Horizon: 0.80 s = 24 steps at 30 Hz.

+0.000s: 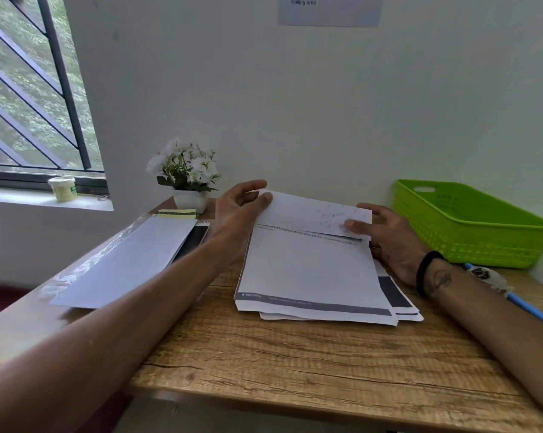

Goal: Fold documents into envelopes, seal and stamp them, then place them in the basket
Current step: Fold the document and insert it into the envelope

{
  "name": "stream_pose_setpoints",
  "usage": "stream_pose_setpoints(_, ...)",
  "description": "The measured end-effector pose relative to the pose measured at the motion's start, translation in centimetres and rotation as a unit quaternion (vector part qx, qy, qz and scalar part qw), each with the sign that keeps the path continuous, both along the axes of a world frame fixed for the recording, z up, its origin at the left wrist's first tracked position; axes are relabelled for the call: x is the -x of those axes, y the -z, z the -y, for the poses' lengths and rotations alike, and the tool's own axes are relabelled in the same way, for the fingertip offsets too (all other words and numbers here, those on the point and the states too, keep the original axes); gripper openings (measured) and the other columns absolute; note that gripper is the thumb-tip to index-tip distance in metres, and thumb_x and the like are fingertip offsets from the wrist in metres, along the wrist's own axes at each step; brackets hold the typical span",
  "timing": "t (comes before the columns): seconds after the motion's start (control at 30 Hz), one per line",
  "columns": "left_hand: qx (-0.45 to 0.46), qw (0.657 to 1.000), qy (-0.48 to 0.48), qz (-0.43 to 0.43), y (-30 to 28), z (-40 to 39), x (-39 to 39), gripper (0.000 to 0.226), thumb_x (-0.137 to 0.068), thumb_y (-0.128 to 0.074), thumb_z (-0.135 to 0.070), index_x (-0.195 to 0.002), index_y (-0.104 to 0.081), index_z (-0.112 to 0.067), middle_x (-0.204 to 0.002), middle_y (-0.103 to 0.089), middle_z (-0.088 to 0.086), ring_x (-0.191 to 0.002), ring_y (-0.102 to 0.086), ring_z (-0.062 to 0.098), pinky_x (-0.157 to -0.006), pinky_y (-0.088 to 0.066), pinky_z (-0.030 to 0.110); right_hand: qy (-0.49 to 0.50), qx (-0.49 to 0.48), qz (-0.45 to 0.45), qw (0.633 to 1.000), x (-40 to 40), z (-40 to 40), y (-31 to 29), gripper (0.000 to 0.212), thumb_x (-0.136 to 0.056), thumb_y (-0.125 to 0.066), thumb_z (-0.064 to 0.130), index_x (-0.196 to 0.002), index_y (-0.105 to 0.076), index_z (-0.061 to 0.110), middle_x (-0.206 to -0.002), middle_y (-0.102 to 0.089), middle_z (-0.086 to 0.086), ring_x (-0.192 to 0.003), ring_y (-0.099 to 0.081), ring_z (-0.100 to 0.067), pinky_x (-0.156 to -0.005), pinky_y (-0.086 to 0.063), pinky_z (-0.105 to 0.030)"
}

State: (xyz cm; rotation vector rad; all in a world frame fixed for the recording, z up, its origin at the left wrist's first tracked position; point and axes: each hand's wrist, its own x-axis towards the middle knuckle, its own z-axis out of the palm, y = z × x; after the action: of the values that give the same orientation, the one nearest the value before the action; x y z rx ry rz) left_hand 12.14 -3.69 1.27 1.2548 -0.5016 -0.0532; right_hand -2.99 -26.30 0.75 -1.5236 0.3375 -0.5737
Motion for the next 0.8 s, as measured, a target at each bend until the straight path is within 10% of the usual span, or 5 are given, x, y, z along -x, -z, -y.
stream_pose_setpoints(0.5,-0.132,0.982,0.122,-0.059,0.2,0.4,0.2,0.07,-0.08,-0.086,0.0,-0.133,-0.053,-0.032,-0.121,-0.072,0.008,-0.105,-0.074,0.03,-0.09,-0.063,0.044,0.038,0.017,0.065,0.997,0.1,1.2,0.2,0.051,-0.081,-0.081,-0.002,-0.128,-0.065,0.01,-0.112,-0.078,-0.008,-0.099,-0.077,-0.027,-0.072,-0.064,-0.034)
stream_pose_setpoints(0.8,-0.118,0.989,0.083,-0.037,0.1,0.2,0.2,0.036,-0.088,-0.079,-0.001,-0.121,-0.068,-0.01,-0.107,-0.078,0.004,-0.082,-0.078,0.014,-0.067,-0.063,0.025,0.037,-0.035,0.061,0.997,-0.2,0.6,-0.4,0.014,-0.092,-0.075,0.02,-0.106,-0.074,0.018,-0.099,-0.081,-0.001,-0.077,-0.076,-0.017,-0.066,-0.06,-0.029)
